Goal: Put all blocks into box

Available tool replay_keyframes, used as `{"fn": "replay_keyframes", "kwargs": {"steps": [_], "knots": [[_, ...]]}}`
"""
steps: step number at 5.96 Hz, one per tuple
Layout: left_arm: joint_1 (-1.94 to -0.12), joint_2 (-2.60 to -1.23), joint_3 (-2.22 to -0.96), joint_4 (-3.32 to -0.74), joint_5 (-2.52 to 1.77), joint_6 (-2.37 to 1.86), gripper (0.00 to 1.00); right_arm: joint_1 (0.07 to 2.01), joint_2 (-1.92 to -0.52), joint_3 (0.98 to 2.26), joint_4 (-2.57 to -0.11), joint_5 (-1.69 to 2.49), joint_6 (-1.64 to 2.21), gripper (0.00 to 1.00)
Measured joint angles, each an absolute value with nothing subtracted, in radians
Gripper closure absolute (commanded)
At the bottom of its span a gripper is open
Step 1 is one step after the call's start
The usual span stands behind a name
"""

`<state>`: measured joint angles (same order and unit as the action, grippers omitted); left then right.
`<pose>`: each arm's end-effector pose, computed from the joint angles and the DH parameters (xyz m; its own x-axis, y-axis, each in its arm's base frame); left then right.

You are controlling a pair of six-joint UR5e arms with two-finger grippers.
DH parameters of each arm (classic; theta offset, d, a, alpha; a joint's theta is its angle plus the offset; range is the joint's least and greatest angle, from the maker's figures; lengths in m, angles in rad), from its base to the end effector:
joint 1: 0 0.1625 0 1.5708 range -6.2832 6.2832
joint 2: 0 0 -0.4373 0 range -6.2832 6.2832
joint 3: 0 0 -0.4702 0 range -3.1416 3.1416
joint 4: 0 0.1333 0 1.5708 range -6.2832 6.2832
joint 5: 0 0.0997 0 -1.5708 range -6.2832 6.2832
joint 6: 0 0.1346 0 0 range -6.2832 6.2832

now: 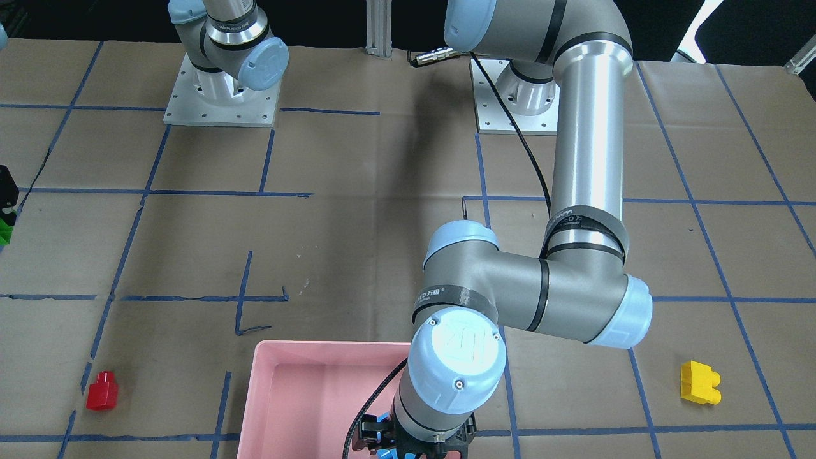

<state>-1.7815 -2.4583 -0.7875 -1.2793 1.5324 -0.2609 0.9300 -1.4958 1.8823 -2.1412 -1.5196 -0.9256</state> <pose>-0.3299 -0.8803 0.2761 -0.9957 -0.0392 0.0845 -0.0531 0.9840 -0.1702 -0.2409 -0.5575 0.3074 -0.9544 -0.2751 0.1159 -0.2907 0.9450 -0.1502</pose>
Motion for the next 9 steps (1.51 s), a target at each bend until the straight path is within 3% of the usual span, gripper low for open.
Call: {"fn": "replay_keyframes", "kwargs": {"steps": [4, 7, 8, 9], "knots": [[-1.628, -2.238, -0.859, -1.401, 1.534, -0.193, 0.0, 1.324, -1.382, 1.599, -2.025, -1.52, -0.668, 0.93], [-1.352, -2.126, -1.004, -1.435, 1.523, 0.17, 0.0, 1.628, -1.135, 1.302, -2.025, -1.492, -0.324, 0.92], [-1.244, -2.125, -1.028, -1.435, 1.525, 0.329, 0.0, 1.697, -1.054, 1.218, -2.03, -1.49, -0.194, 0.79], [-1.165, -2.136, -1.038, -1.436, 1.527, 0.469, 0.0, 1.739, -1.008, 1.182, -2.033, -1.488, -0.098, 0.01]]}}
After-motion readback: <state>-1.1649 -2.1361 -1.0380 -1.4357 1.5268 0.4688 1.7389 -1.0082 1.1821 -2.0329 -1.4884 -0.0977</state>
